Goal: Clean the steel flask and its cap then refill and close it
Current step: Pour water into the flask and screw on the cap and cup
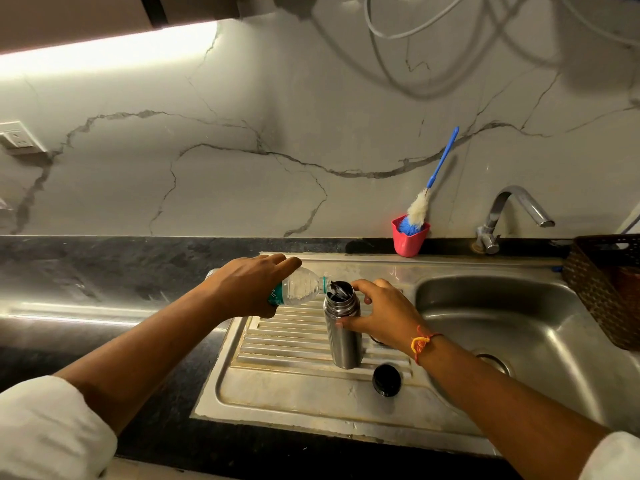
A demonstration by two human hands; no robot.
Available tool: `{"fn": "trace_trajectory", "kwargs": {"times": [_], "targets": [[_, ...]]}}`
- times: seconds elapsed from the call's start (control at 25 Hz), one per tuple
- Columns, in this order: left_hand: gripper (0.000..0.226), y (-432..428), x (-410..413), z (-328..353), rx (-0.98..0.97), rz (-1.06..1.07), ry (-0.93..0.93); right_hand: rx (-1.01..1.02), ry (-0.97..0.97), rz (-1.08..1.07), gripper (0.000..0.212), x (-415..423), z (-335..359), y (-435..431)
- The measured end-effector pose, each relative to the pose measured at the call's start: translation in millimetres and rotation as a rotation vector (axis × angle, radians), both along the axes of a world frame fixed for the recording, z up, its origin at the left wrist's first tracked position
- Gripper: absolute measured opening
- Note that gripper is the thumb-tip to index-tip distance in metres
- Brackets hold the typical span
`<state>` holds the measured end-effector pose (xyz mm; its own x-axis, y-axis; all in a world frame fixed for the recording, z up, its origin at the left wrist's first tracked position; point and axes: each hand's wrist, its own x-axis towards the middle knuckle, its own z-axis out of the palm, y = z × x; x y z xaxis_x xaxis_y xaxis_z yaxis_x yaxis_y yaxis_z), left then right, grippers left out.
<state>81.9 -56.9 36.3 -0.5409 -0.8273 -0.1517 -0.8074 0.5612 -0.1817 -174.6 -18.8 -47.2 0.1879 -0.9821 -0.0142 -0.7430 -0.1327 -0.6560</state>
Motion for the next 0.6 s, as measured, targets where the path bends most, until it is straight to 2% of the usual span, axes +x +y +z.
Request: {"fn": "trace_trajectory", "kwargs": {"times": [0.6], "targets": [[0.09,-4.2,-2.1,2.9,-0.016,-0.004,-0.053,-0.009,-0.002,0.005,0.075,-1.8,-4.7,-1.6]]}}
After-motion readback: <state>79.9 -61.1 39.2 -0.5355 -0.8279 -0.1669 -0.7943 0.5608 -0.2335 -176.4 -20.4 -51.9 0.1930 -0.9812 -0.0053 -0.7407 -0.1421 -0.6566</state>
